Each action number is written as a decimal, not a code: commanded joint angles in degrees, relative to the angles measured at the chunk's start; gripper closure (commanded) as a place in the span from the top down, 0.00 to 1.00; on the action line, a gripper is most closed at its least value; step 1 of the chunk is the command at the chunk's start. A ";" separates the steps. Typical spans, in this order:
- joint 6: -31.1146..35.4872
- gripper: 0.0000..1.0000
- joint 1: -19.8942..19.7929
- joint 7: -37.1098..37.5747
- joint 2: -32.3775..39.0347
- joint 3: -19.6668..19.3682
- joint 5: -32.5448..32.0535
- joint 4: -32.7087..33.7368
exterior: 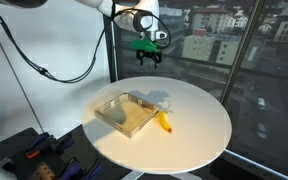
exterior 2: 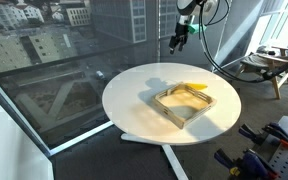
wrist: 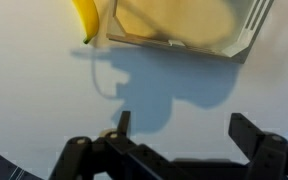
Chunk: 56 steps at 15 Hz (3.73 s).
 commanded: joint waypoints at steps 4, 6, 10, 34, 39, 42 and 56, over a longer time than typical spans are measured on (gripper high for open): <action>-3.71 1.00 0.16 -2.64 -5.41 -0.20 1.60 -6.23; -2.94 1.00 0.20 -3.47 -7.05 -0.13 1.75 -8.31; -2.57 1.00 0.55 -4.69 -10.22 0.01 2.56 -11.55; 10.80 1.00 6.44 8.41 -14.12 -1.28 2.78 -18.89; 11.48 1.00 6.61 8.52 -14.69 -1.15 3.05 -19.15; 11.16 1.00 6.64 8.25 -15.02 -1.20 2.84 -19.34; 1.43 1.00 6.60 6.50 -14.81 -1.18 2.81 -17.25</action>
